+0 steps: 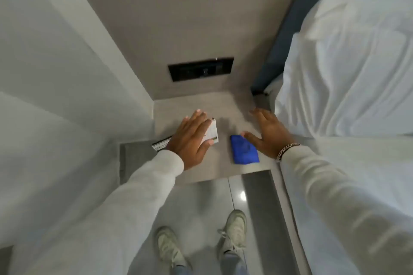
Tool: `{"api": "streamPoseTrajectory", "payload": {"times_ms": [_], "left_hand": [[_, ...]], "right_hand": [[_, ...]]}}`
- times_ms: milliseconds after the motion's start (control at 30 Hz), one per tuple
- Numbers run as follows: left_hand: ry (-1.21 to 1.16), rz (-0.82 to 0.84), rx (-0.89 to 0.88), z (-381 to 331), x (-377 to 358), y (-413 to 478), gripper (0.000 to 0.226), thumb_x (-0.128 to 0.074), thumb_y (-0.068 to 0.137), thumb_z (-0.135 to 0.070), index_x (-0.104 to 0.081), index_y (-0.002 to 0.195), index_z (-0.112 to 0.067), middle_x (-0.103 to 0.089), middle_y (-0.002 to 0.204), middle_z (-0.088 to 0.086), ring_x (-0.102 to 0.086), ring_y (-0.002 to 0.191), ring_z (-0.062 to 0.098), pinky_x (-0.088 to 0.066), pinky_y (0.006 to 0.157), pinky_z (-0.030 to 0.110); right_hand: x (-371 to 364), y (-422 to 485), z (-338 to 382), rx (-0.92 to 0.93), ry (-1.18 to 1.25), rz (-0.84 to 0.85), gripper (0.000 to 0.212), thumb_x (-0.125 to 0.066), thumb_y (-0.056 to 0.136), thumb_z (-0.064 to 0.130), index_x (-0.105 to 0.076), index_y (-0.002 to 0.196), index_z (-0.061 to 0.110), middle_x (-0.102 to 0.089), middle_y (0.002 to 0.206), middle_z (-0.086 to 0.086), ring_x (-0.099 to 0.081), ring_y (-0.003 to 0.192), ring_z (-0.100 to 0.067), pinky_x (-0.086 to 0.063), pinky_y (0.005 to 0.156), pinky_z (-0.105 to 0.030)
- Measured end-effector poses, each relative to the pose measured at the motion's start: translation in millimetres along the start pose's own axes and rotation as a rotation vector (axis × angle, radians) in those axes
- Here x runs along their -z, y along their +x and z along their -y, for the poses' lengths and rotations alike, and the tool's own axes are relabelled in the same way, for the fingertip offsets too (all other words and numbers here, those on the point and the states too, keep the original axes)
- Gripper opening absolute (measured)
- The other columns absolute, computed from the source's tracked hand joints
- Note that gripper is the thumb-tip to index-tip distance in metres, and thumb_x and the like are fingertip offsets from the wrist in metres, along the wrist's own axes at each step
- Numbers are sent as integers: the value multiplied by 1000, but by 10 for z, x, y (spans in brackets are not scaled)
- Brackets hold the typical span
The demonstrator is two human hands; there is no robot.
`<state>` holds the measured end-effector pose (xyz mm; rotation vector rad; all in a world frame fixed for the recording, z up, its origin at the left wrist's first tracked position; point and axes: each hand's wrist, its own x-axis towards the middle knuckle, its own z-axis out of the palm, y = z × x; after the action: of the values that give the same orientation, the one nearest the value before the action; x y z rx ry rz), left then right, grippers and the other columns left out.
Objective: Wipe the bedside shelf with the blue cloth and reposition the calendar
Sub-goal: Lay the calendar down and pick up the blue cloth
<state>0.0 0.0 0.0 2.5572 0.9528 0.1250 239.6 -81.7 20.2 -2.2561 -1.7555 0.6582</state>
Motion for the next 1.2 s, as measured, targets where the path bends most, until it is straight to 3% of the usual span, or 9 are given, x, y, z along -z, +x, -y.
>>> {"api": "streamPoseTrajectory", "payload": {"times_ms": [267, 467, 600, 733, 967, 1200], "left_hand": [[114, 232, -110, 361, -1815, -14, 58, -42, 96, -33, -37, 147, -5, -29, 159, 17, -23, 150, 33, -19, 122, 50], [237, 312, -157, 575, -2503, 15, 62, -39, 92, -37, -35, 147, -6, -25, 161, 18, -21, 150, 34, -22, 119, 56], [324, 281, -191, 690, -2632, -13, 68, -33, 94, -43, -23, 152, -7, -19, 163, 15, -16, 152, 32, -19, 120, 54], [328, 245, -196, 733, -2684, -33, 70, -29, 94, -43, -17, 154, -9, -16, 164, 13, -11, 153, 30, -14, 123, 52], [282, 190, -224, 750, -2707, -24, 68, -29, 94, -41, -20, 153, -8, -18, 164, 13, -12, 153, 29, -16, 122, 53], [173, 252, -234, 737, -2579, -15, 68, -37, 92, -40, -24, 152, -10, -18, 164, 13, -11, 153, 29, -17, 121, 53]], "right_hand": [[-1632, 163, -909, -73, -48, 88, 63, -64, 85, 40, -45, 137, 11, -41, 146, -21, -36, 133, -41, -40, 105, -51], [-2248, 196, -1080, -108, -78, -103, 60, -52, 88, 52, -49, 136, 16, -42, 145, -24, -33, 134, -47, -34, 107, -54], [-2351, 233, -1029, -158, -57, -171, 59, -50, 89, 55, -50, 135, 18, -41, 146, -23, -33, 133, -49, -34, 107, -56], [-2379, 272, -967, -201, -56, -207, 56, -53, 89, 47, -50, 135, 15, -42, 146, -25, -36, 130, -53, -36, 104, -59], [-2417, 318, -830, -275, -135, -225, 50, -47, 94, 34, -47, 138, 10, -39, 147, -27, -39, 127, -56, -42, 100, -60], [-2385, 313, -721, -380, -158, -264, 42, -48, 93, 15, -50, 134, 10, -41, 147, -24, -50, 118, -49, -49, 88, -54]]}}
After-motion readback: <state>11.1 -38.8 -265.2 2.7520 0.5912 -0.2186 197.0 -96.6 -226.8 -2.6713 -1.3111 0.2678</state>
